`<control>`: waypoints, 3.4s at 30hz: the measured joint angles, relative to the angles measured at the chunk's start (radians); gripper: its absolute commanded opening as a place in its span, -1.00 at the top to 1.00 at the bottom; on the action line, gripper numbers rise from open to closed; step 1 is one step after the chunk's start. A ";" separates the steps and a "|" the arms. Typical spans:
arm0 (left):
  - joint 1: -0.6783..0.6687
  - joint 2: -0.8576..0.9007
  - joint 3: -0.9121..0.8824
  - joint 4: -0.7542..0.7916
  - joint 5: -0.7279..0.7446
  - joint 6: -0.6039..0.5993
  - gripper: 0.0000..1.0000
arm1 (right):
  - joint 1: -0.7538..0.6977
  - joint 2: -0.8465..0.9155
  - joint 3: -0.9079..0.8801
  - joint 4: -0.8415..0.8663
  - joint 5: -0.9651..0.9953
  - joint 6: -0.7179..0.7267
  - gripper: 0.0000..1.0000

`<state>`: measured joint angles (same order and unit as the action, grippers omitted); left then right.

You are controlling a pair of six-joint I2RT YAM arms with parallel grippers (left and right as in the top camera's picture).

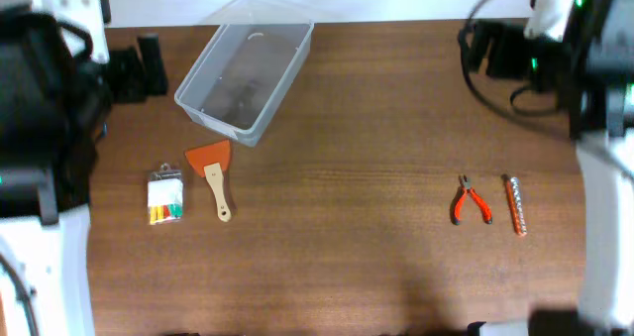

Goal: Pack container
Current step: 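Raise both arms from rest and move the left gripper toward the clear box, then lower the left gripper onto the near rim of the clear box and grasp, then drag the clear box with the left gripper to the table center, straightening it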

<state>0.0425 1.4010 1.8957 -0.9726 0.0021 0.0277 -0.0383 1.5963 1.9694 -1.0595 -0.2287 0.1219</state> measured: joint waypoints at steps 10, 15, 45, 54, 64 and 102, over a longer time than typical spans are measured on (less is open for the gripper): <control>0.000 0.209 0.178 -0.266 0.048 0.020 -0.98 | 0.000 0.373 0.357 -0.300 -0.025 -0.009 -0.97; 0.000 0.232 0.178 -0.282 0.078 0.017 -0.99 | 0.000 0.428 0.357 -0.309 -0.024 -0.011 -0.97; 0.000 0.747 0.098 -0.301 0.206 -0.576 -0.88 | 0.026 0.428 0.357 -0.429 0.026 -0.182 -1.00; 0.000 0.769 0.098 -0.265 0.227 -0.671 -0.51 | 0.026 0.428 0.304 -0.429 0.029 -0.185 -1.00; 0.000 0.772 0.098 -0.231 0.230 -0.729 -0.42 | 0.026 0.428 0.244 -0.429 0.029 -0.186 -1.00; -0.001 0.877 0.097 -0.245 0.268 -0.795 0.96 | 0.026 0.428 0.239 -0.433 0.033 -0.185 -1.00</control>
<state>0.0418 2.2784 1.9926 -1.2175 0.2699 -0.7673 -0.0120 2.0247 2.2082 -1.4925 -0.1959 -0.0635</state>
